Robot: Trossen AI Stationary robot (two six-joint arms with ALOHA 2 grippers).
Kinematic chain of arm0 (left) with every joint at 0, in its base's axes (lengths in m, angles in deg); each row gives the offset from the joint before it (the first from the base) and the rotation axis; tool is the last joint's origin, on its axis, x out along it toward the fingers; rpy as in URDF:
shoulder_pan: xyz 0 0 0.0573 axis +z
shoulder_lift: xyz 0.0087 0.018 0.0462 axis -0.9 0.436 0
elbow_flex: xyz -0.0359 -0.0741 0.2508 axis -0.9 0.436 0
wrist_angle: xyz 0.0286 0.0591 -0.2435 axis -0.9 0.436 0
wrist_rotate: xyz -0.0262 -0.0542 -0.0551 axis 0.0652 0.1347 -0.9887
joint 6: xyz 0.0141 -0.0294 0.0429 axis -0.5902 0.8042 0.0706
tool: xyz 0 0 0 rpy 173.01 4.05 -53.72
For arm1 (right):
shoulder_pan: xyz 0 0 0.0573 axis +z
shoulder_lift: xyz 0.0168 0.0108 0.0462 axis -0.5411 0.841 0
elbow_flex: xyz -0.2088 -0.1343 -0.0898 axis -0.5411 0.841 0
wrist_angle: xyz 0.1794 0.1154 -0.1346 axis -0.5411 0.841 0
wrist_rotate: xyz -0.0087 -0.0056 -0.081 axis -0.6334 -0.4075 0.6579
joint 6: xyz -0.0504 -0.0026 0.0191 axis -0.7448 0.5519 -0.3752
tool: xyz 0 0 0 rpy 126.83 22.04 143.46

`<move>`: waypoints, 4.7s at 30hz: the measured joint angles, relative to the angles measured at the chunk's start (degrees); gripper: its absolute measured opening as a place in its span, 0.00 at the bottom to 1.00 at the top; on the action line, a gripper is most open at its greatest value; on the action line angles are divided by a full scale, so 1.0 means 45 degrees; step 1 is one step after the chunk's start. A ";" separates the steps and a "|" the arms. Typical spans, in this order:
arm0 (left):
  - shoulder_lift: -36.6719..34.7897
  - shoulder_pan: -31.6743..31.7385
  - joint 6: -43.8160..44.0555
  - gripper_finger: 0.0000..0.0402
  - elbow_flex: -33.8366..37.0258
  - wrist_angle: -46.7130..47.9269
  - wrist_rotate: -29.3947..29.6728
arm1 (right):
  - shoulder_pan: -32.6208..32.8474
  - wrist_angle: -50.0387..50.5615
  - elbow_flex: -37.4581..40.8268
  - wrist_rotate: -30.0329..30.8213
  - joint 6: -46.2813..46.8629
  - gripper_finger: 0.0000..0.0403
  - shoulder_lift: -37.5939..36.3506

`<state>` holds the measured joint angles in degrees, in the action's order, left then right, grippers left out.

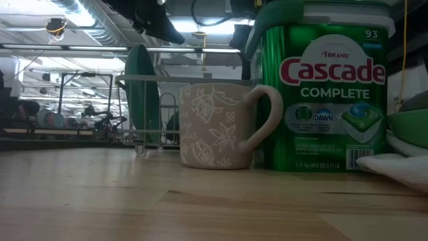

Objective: Sort dishes
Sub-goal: Put the blue plate in the dish rack

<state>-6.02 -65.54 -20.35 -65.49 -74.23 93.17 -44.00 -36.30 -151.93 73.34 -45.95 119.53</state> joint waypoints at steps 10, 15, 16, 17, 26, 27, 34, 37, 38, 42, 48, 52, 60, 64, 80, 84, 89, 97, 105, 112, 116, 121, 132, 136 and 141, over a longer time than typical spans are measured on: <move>0.0797 0.0000 0.0335 0.21 0.0005 0.0028 -0.0003 | 0.0010 -0.0685 0.0000 -0.0881 -0.0003 0.36 -0.0002; 0.1494 0.0000 0.0327 0.21 0.0010 -0.0073 -0.0003 | 0.0010 -0.1108 0.0000 -0.1170 0.0002 0.36 0.0002; 0.1603 0.0000 0.0316 0.21 0.0010 -0.0099 -0.0003 | 0.0010 -0.1159 0.0000 -0.1167 0.0002 0.36 -0.0001; 0.1714 0.0000 0.0326 0.21 0.0010 -0.0094 -0.0003 | 0.0010 -0.1170 0.0000 -0.1167 0.0002 0.36 0.0003; 0.2093 0.0292 0.0639 0.21 0.0015 -0.0138 -0.0007 | 0.0712 -0.0158 -0.0005 0.0164 -0.0033 0.36 -0.0065; 0.2093 0.0385 0.0713 0.21 0.0019 -0.0148 -0.0003 | 0.0825 0.0141 -0.0005 0.0196 -0.0074 0.36 -0.0065; 0.2093 0.0847 0.0793 0.21 0.0018 -0.0474 -0.0006 | 0.1165 0.0770 -0.0005 0.0298 -0.0270 0.36 -0.0049; 0.2093 0.0950 0.0815 0.21 0.0015 -0.0430 -0.0003 | 0.1134 0.0711 -0.0005 0.0426 -0.0321 0.36 0.0101; 0.2093 0.1003 0.0864 0.21 0.0015 -0.0440 -0.0007 | 0.1132 0.0677 -0.0005 0.0591 -0.0330 0.36 0.0163; 0.2093 0.1177 0.0920 0.21 0.0019 -0.0417 -0.0003 | 0.1138 0.0629 -0.0005 0.1316 -0.0368 0.36 0.0434; 0.2093 0.1438 0.0948 0.21 0.0015 -0.0414 -0.0492 | 0.1137 0.0179 -0.0005 0.2173 -0.0363 0.36 0.0723; 0.2093 0.1590 0.0912 0.21 0.0016 -0.0420 -0.0905 | 0.1141 -0.0194 -0.0005 0.2835 -0.0358 0.36 0.0732; 0.2089 0.1598 0.0660 0.21 0.0015 -0.0405 -0.0925 | 0.1137 -0.2002 -0.0005 0.2865 -0.0413 0.36 0.0819; 0.2079 0.1594 0.0622 0.21 0.0016 -0.0377 -0.0925 | 0.1137 -0.2864 -0.0005 0.2821 -0.0559 0.36 0.0887; 0.2074 0.1593 0.0622 0.21 0.0015 -0.0337 -0.0925 | 0.1137 -0.3762 -0.0005 0.2943 -0.0722 0.28 0.1013; 0.2074 0.1593 0.0622 0.21 0.0015 -0.0351 -0.0925 | 0.1141 -0.4025 -0.0005 0.2977 -0.0732 0.16 0.1013; 0.2074 0.1554 0.0622 0.21 0.0015 -0.0434 -0.0925 | 0.1137 -0.4087 -0.0005 0.2967 -0.0722 0.02 0.1013; 0.2074 0.1575 0.0622 0.21 0.0010 -0.0444 -0.0921 | 0.1137 -0.4190 -0.0005 0.2962 -0.0688 0.02 0.1013; 0.2074 0.2182 0.0661 0.21 0.0010 -0.0630 -0.0912 | 0.1137 -0.4229 -0.0005 0.2838 -0.0659 0.06 0.1013; 0.2074 0.2456 0.0432 0.21 0.0010 -0.1120 -0.0906 | 0.1120 -0.4234 -0.0005 0.2914 -0.0659 0.13 0.1013; 0.2074 0.2590 0.0399 0.21 0.0010 -0.1124 -0.0911 | 0.0916 -0.4258 -0.0005 0.2848 -0.0651 0.19 0.1009; 0.2074 0.2676 0.0423 0.21 0.0010 -0.1119 -0.0888 | 0.0547 -0.4324 -0.0005 0.2972 -0.0608 0.27 0.1009; 0.2074 0.2667 0.0369 0.21 0.0010 -0.1119 -0.0896 | 0.0059 -0.4456 -0.0005 0.2561 -0.0613 0.31 0.0990; 0.2074 0.2667 0.0374 0.21 0.0005 -0.1106 -0.0906 | -0.0095 -0.4827 -0.0015 0.2493 -0.0641 0.31 0.1161; 0.2074 0.2667 0.0379 0.21 0.0005 -0.1085 -0.0906 | -0.0204 -0.5390 -0.0015 0.2685 -0.0659 0.31 0.1499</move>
<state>3.32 -53.54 -18.64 -65.47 -79.11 89.10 -44.92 -60.56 -152.00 85.42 -48.92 126.28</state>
